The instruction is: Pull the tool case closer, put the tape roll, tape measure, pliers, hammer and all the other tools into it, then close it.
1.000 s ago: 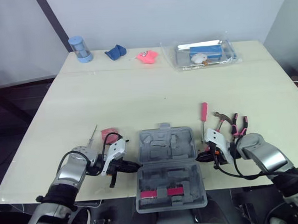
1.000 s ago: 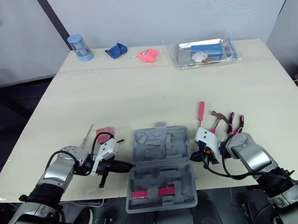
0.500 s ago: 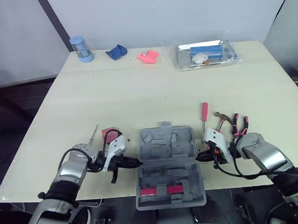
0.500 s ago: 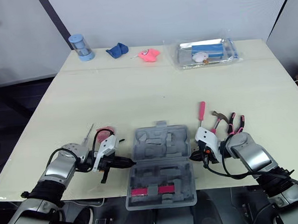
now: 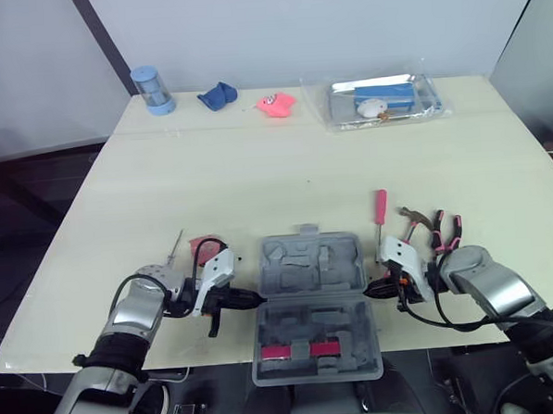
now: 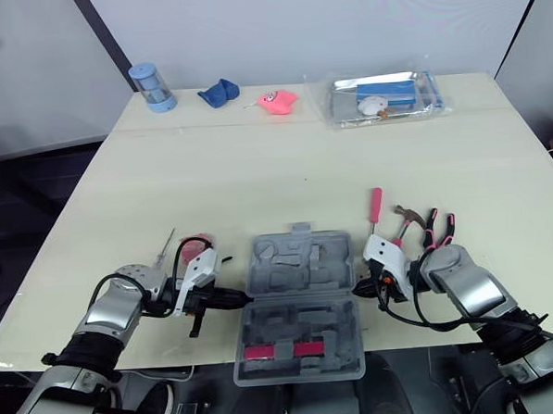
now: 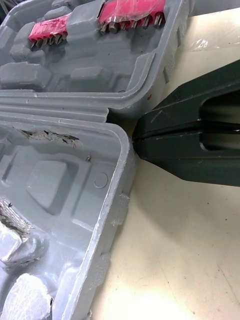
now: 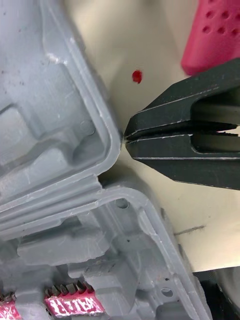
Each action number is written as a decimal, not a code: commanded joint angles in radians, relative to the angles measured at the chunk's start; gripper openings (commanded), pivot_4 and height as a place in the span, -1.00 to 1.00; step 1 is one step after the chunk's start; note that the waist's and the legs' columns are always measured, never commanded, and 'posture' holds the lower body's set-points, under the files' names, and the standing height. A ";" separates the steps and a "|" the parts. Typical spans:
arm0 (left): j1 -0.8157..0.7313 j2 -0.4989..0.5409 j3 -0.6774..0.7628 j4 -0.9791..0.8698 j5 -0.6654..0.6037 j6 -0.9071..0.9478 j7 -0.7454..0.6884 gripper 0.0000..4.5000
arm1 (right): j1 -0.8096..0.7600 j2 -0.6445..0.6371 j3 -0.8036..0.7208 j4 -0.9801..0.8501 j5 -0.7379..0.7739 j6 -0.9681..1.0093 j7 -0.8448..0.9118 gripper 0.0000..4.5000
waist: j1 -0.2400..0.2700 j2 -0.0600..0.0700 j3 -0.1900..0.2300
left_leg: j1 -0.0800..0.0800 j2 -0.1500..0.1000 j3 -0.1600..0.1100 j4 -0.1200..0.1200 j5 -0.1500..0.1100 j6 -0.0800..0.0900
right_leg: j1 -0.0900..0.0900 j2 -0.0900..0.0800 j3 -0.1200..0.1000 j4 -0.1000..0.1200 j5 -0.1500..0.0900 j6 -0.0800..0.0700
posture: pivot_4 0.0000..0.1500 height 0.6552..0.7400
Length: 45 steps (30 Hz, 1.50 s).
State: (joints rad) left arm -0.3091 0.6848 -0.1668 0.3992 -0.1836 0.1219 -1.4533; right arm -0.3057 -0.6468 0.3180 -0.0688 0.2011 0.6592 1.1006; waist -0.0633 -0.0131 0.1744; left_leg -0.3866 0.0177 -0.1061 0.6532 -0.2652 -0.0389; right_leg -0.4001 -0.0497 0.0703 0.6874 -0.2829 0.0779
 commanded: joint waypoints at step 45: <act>0.598 0.094 0.792 0.037 -0.300 -0.028 0.335 1.00 | 0.862 0.129 -0.969 -0.025 0.292 -0.615 -0.244 0.96 | 0.020 -0.001 -0.001 | 0.007 0.003 0.005 -0.005 0.000 0.000 | 0.009 0.000 0.001 -0.009 0.000 0.000 | 1.00 1.00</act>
State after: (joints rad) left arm 0.2872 0.7541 0.6168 0.4429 -0.4904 0.1151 -1.1091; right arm 0.5459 -0.5133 -0.6346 -0.0519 0.4738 0.0569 0.8622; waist -0.0434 -0.0142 0.1734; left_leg -0.3801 0.0206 -0.1015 0.6482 -0.2656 -0.0389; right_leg -0.3916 -0.0499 0.0713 0.6781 -0.2834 0.0778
